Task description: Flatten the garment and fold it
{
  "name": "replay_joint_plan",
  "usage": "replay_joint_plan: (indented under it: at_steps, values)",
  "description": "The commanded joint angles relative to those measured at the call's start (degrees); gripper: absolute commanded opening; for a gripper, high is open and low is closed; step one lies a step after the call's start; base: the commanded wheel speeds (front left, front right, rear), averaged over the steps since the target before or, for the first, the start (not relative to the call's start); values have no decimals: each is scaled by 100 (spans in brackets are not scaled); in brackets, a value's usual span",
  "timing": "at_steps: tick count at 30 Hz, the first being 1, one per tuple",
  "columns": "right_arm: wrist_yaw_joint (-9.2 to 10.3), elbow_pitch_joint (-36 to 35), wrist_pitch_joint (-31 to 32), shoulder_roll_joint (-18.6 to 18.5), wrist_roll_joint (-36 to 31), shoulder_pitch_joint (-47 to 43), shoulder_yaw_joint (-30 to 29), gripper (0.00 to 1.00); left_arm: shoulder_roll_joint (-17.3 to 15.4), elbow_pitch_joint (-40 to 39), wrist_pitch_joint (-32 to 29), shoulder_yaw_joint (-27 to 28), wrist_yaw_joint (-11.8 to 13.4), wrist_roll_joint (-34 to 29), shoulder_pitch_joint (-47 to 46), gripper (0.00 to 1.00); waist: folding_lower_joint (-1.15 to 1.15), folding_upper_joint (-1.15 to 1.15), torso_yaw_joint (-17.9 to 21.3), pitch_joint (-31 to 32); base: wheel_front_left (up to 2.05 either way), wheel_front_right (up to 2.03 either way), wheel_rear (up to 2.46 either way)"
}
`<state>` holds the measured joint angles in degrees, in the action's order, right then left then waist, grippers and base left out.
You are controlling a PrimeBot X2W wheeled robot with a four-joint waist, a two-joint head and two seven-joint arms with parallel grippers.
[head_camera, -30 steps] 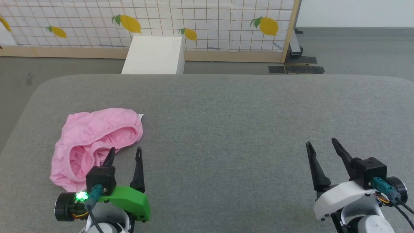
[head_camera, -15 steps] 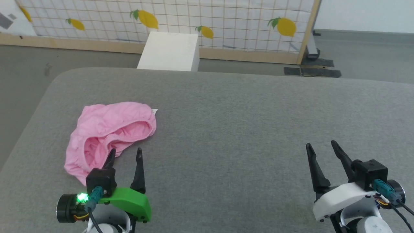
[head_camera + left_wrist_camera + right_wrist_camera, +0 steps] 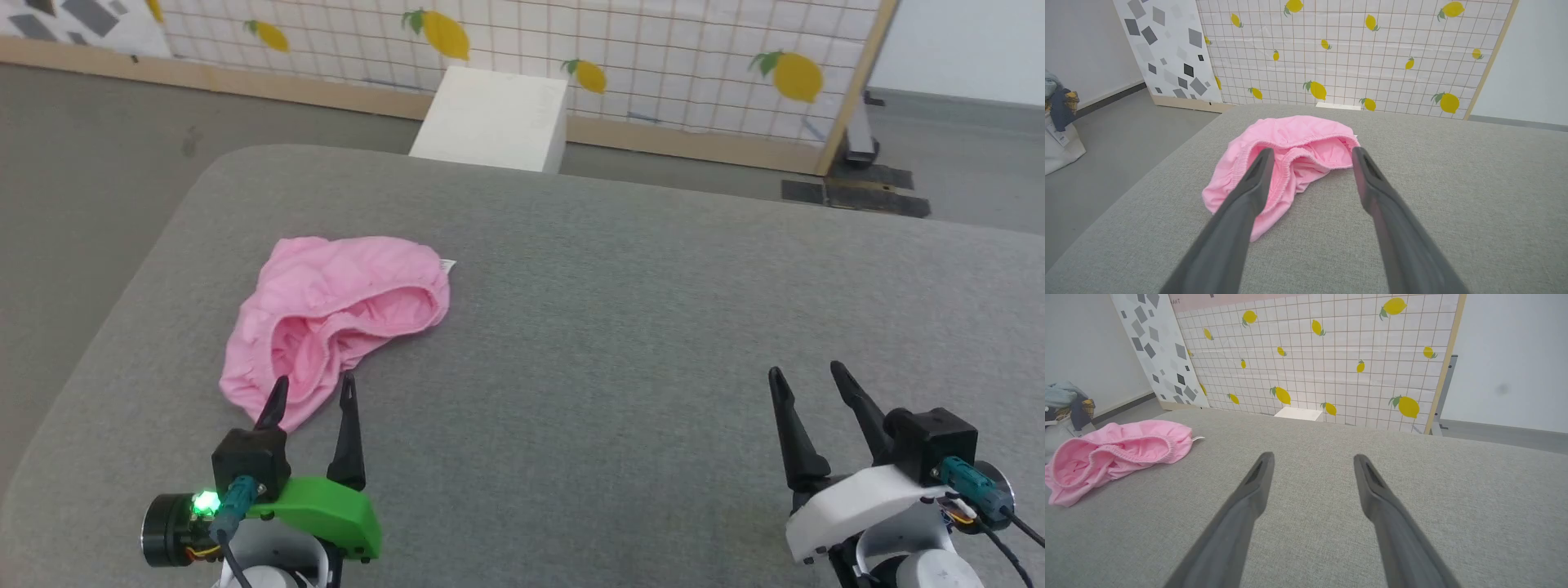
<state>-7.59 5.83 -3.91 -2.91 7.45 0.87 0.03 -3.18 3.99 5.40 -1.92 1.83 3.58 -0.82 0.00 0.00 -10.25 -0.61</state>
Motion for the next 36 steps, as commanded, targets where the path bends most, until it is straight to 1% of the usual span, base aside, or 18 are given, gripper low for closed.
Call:
replay_joint_plan:
  at_steps: [1, 18, 36]
  values:
    - [4, 44, -52, 1, 67, -108, 20, 100, 4, 32, 60, 7, 38, 79, -24, 100, 0, 0, -135, -15, 0, 0, 0]
    - [5, 183, -129, 2, 260, -146, 77, 100, 11, 118, 261, -5, 110, 176, 5, 100, 0, 0, -700, -42, 0, 0, 0]
    - [7, 300, -195, 2, 473, -186, 138, 100, 17, 262, 472, -64, 181, 279, -1, 100, 0, 0, -1120, -30, 0, 0, 0]
